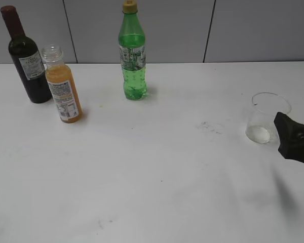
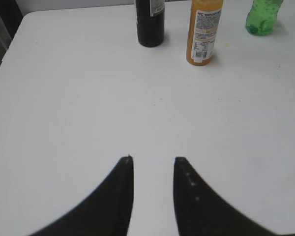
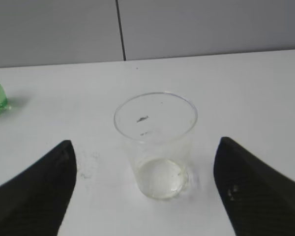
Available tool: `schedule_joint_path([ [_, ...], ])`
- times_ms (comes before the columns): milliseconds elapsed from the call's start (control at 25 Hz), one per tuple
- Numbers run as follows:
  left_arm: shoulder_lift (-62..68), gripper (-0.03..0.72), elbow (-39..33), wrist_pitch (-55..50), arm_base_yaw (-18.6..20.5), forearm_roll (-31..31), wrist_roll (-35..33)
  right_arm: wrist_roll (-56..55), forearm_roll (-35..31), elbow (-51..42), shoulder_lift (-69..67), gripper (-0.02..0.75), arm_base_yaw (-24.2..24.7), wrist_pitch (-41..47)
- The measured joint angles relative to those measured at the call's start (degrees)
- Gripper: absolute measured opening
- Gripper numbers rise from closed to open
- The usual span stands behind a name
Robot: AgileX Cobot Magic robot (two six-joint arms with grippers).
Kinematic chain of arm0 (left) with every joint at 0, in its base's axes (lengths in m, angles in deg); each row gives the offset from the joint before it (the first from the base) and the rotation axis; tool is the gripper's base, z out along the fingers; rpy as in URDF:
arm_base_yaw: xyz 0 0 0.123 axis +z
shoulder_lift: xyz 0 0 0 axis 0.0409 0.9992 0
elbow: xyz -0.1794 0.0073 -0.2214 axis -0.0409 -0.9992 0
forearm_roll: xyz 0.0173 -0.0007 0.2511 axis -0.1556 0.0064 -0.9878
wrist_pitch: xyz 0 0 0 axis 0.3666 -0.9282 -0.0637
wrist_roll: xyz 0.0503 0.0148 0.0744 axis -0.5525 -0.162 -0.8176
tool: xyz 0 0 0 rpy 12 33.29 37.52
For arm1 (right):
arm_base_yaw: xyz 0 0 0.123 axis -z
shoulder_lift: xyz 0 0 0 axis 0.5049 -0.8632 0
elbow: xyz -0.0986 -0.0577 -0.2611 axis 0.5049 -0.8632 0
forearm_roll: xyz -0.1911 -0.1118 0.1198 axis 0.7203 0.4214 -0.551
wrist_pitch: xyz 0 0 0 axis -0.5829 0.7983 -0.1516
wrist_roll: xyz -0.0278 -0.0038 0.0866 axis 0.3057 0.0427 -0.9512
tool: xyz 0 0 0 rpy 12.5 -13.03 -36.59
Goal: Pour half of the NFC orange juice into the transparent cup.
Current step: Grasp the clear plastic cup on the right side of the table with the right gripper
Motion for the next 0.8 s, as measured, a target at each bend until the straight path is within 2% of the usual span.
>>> schedule_joint_path([
  [360,0.0,0.229,0.0,0.0,0.0,0.0,0.0,-2.4,0.3,-0.1,-14.1,0.666,0.0,-2.5],
  [800,0.0,0.229,0.0,0.0,0.0,0.0,0.0,-7.4,0.4,3.5,-16.4,0.655,0.0,-2.9],
])
